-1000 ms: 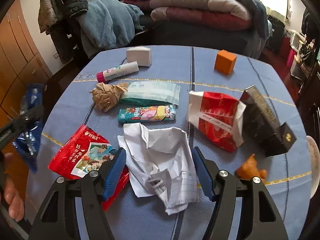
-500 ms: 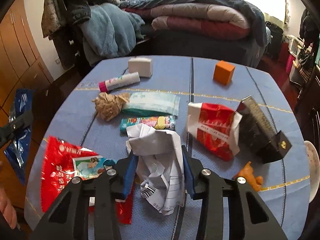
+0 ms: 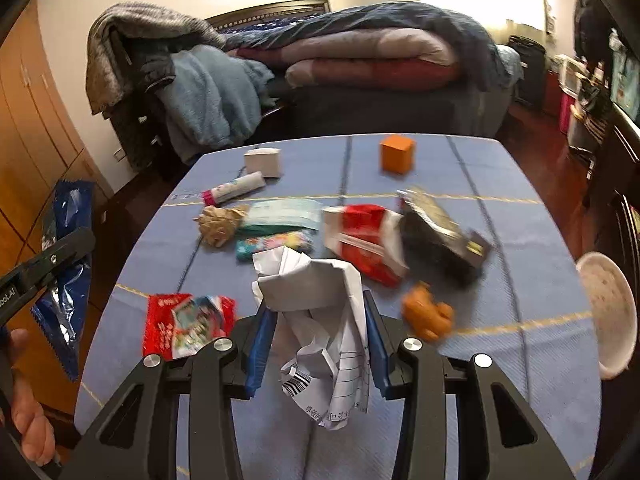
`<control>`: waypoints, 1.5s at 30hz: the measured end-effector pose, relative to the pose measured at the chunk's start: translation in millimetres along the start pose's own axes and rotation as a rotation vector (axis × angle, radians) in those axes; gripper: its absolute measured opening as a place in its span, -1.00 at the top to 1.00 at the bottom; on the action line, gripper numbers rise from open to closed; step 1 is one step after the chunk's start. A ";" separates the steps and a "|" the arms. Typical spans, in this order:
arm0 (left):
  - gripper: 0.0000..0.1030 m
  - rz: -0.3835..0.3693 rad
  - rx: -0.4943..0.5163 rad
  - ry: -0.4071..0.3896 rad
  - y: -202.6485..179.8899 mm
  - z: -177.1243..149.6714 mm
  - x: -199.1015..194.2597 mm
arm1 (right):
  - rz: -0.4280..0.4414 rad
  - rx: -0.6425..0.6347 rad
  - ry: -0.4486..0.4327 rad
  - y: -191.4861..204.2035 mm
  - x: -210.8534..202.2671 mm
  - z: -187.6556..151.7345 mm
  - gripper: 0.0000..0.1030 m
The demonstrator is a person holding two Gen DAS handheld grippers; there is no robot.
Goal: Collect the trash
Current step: 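Carry the blue wrapper and white paper with both tools over the wastebasket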
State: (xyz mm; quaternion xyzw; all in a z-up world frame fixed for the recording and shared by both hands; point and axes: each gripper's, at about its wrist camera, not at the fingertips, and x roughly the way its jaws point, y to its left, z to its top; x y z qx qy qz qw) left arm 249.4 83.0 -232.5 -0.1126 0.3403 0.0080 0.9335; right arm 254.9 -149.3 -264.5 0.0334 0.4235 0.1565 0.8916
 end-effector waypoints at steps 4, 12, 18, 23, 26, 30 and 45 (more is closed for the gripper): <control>0.55 -0.061 0.070 0.008 -45.9 -4.3 0.5 | -0.025 0.061 -0.020 -34.2 -22.8 -9.5 0.18; 0.55 -0.183 0.204 0.018 -139.3 -14.2 6.6 | -0.101 0.179 -0.069 -105.5 -60.6 -27.8 0.18; 0.55 -0.295 0.302 0.042 -213.8 -21.7 19.7 | -0.155 0.277 -0.110 -156.5 -82.2 -39.7 0.18; 0.55 -0.375 0.385 0.067 -274.3 -30.1 36.2 | -0.213 0.370 -0.150 -202.5 -96.5 -47.9 0.18; 0.54 -0.424 0.427 0.091 -307.9 -34.4 49.2 | -0.255 0.425 -0.173 -231.9 -103.7 -53.7 0.18; 0.54 -0.495 0.475 0.133 -352.0 -41.2 71.5 | -0.316 0.491 -0.191 -269.5 -106.0 -57.9 0.18; 0.51 -0.592 0.579 0.260 -472.2 -68.0 171.5 | -0.470 0.636 -0.208 -378.5 -85.5 -66.0 0.18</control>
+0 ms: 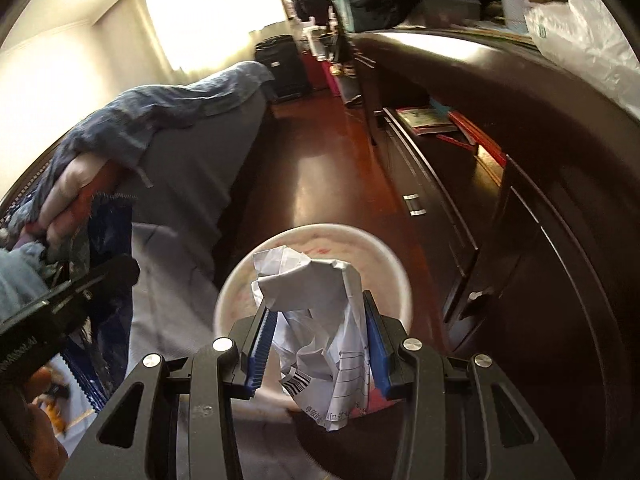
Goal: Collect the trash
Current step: 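Carry the blue wrapper and white paper with both tools over the wastebasket, then open both tools to drop the wrapper and paper into the wastebasket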
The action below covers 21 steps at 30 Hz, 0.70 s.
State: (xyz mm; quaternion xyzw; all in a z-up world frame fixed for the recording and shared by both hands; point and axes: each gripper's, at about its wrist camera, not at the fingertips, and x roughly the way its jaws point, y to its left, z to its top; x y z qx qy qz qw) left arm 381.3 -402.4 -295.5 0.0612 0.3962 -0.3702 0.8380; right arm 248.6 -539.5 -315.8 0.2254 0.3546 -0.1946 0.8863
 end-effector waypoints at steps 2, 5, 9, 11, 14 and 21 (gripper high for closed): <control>0.51 -0.008 -0.006 0.021 1.3 5.2 20.0 | -0.006 0.017 0.008 -6.8 10.2 3.6 0.18; 0.45 -0.023 -0.018 0.047 4.7 10.9 40.6 | -0.008 0.037 0.021 -14.4 26.9 8.9 0.17; 0.20 -0.023 -0.030 0.046 9.8 16.0 53.9 | -0.010 0.047 0.036 -17.7 43.1 12.5 0.06; 0.07 -0.034 -0.045 0.041 13.5 17.8 55.3 | -0.003 0.054 0.044 -20.0 50.6 13.0 0.01; -0.14 -0.044 -0.055 0.032 18.3 19.0 53.5 | -0.010 0.051 0.049 -20.2 56.3 13.0 -0.02; -0.20 -0.027 -0.079 -0.006 27.2 18.0 28.2 | -0.005 0.035 0.043 -12.3 55.9 14.3 -0.22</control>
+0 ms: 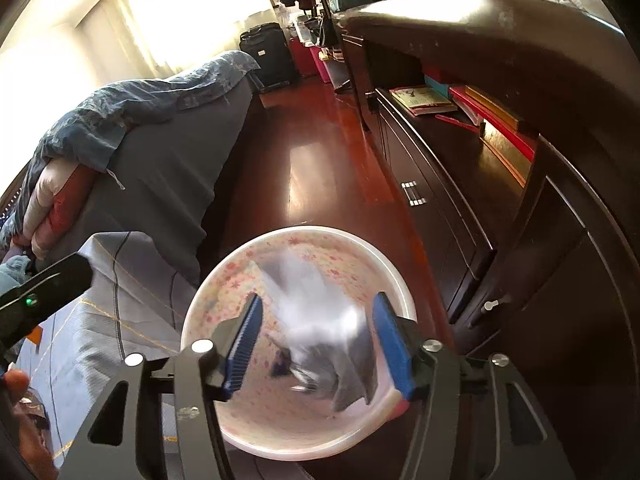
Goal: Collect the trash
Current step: 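Open both tools to drop the wrapper and paper into the wastebasket, then move both open tools back over the table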
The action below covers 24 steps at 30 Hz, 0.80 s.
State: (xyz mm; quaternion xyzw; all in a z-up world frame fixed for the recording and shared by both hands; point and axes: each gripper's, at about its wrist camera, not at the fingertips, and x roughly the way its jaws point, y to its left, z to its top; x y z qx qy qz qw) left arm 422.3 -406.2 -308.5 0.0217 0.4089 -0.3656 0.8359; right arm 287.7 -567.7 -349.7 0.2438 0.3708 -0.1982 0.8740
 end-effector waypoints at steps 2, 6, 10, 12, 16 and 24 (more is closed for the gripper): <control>-0.20 0.005 -0.014 -0.011 3.3 -1.1 -12.5 | 0.001 -0.003 -0.002 2.3 0.0 2.0 -0.25; -0.21 0.020 -0.035 -0.041 11.9 -3.9 -40.4 | 0.010 -0.007 0.004 8.1 -5.4 4.7 -0.26; -0.25 0.049 -0.067 -0.084 23.8 -8.8 -77.3 | 0.026 -0.035 0.003 25.2 -24.1 1.7 -0.31; -0.29 0.074 -0.083 -0.104 29.2 -13.1 -95.4 | 0.040 -0.059 -0.008 36.2 -38.0 -2.4 -0.40; -0.38 0.154 -0.098 -0.133 41.0 -26.7 -134.2 | 0.085 -0.110 -0.027 62.3 -70.3 -14.4 -0.51; -0.58 0.282 -0.189 -0.187 77.6 -58.4 -207.8 | 0.217 -0.224 -0.027 126.6 -126.3 -48.6 -0.72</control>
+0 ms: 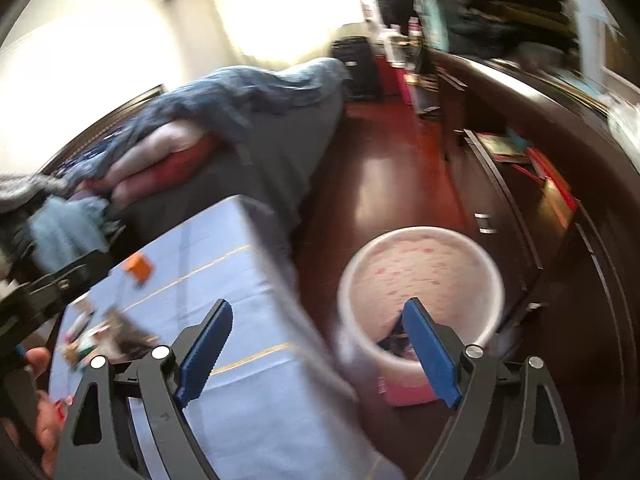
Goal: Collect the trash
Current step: 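Move both open tools back over the table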
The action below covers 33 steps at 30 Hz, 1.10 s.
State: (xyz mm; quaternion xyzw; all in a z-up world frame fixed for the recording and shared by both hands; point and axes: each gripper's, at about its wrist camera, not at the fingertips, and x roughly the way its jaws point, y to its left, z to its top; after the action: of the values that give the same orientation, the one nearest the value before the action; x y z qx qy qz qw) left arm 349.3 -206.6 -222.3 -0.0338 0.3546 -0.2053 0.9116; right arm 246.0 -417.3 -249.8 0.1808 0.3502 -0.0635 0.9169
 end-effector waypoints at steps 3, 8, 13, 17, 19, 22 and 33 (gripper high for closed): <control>-0.61 0.068 -0.030 -0.018 24.3 -5.7 -19.5 | 0.054 -0.042 0.003 30.8 -8.4 -5.5 -0.77; -0.67 0.190 -0.081 -0.040 75.9 -16.5 -54.4 | 0.132 -0.127 0.027 80.5 -10.4 -14.6 -0.79; -0.78 0.344 -0.093 -0.031 121.1 -42.8 -84.7 | 0.184 -0.205 0.066 123.1 -8.2 -32.4 -0.79; -0.89 0.452 -0.153 0.040 160.5 -82.2 -101.3 | 0.213 -0.262 0.096 151.8 -6.2 -50.3 -0.79; -0.92 0.469 -0.216 0.076 183.8 -102.7 -108.0 | 0.224 -0.284 0.116 163.1 -4.5 -59.6 -0.79; -0.93 0.470 -0.305 0.106 210.3 -126.0 -116.1 | 0.236 -0.310 0.146 175.8 -1.3 -70.1 -0.79; -0.93 0.352 -0.387 0.173 243.5 -156.9 -86.1 | 0.244 -0.374 0.175 207.0 1.8 -86.2 -0.79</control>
State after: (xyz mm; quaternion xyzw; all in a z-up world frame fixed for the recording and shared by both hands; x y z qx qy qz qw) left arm 273.7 63.3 -335.4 -0.1275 0.4641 0.0257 0.8762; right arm 244.2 -193.1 -251.0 0.0536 0.4097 0.1297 0.9014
